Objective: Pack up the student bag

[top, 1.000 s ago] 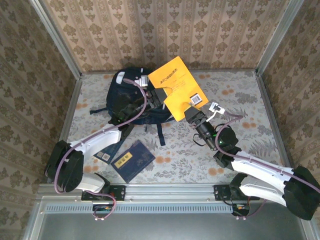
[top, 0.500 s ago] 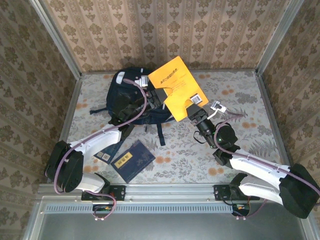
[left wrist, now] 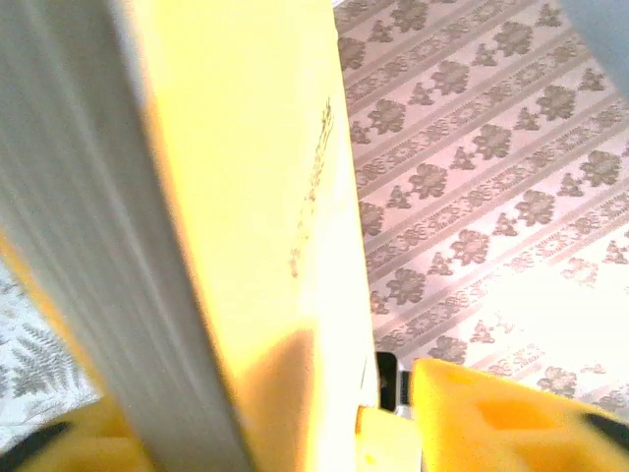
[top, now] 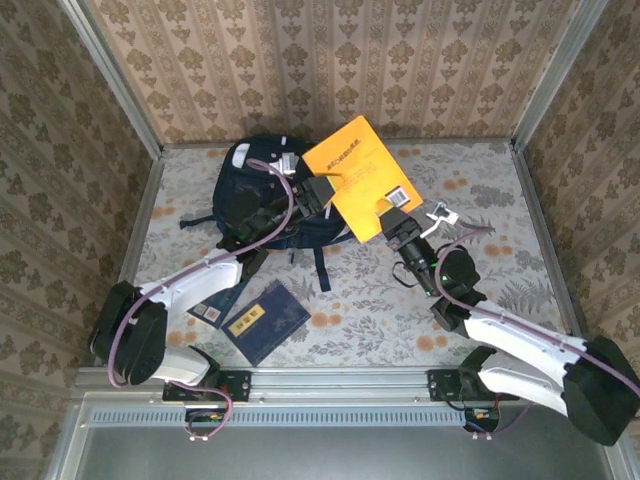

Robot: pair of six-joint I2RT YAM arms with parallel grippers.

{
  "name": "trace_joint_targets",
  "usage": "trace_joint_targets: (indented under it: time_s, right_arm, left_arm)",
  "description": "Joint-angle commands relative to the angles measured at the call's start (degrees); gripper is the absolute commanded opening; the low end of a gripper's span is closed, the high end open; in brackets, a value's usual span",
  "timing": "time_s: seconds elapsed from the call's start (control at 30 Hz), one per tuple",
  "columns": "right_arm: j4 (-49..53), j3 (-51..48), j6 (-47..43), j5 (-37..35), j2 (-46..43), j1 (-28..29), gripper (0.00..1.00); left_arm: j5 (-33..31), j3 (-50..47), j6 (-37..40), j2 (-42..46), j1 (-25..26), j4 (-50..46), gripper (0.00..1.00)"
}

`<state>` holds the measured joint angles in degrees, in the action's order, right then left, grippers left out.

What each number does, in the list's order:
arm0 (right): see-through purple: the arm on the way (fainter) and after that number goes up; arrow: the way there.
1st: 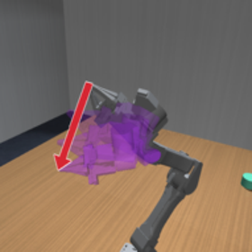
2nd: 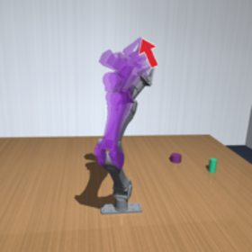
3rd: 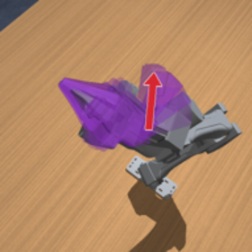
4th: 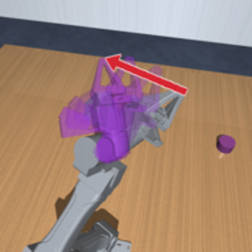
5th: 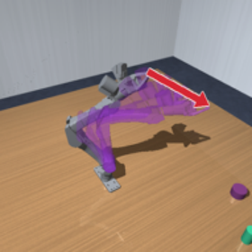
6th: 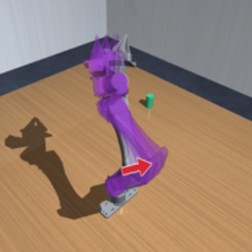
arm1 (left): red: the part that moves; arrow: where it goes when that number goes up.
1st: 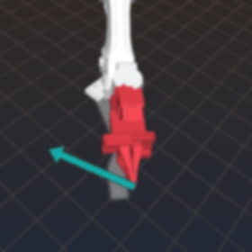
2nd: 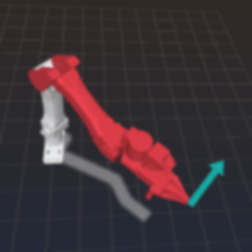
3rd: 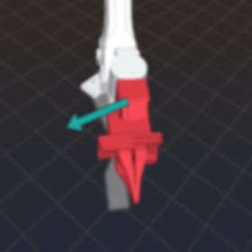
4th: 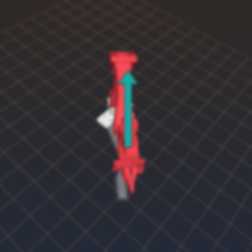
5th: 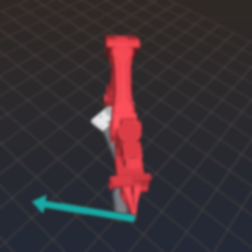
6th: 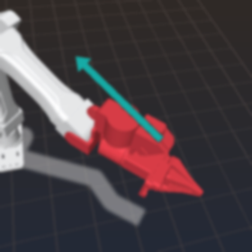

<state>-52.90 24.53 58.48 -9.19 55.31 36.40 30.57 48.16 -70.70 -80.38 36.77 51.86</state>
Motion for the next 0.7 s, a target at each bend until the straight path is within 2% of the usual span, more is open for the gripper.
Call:
trace_joint_targets:
  time_s: [0.0,0.07,0.13,0.23,0.3,0.5,0.67]
  right_arm:
    - [23.0,0.5,-0.9,-7.3,-9.5,-2.6,0.0]
    - [33.2,0.0,-0.6,-11.1,-13.3,-3.6,0.0]
    - [37.7,-3.1,0.3,-10.6,-16.8,-6.2,0.0]
    - [41.8,-6.8,0.6,-7.5,-21.9,-9.8,0.0]
    - [44.0,-7.7,-1.0,-6.0,-24.1,-10.8,0.0]
    - [48.1,-7.8,-6.8,-3.7,-25.9,-11.4,0.0]
    - [46.6,-8.9,-7.7,-0.8,-25.9,-11.6,0.0]
  left_arm:
    - [0.5,-1.9,0.8,1.1,-2.9,-3.4,0.65]
    - [2.2,-0.4,4.8,1.2,-3.8,-11.1,0.69]
    - [3.8,4.7,13.7,1.1,-4.1,-27.8,0.71]
    - [-0.9,15.0,29.3,-1.0,-4.0,-55.7,0.71]
    - [-5.7,20.2,35.6,-3.4,-4.0,-66.1,0.71]
    - [-11.8,28.8,40.1,-11.7,-4.3,-73.3,0.71]
    - [-10.6,40.7,41.5,-23.6,-6.2,-77.8,0.68]
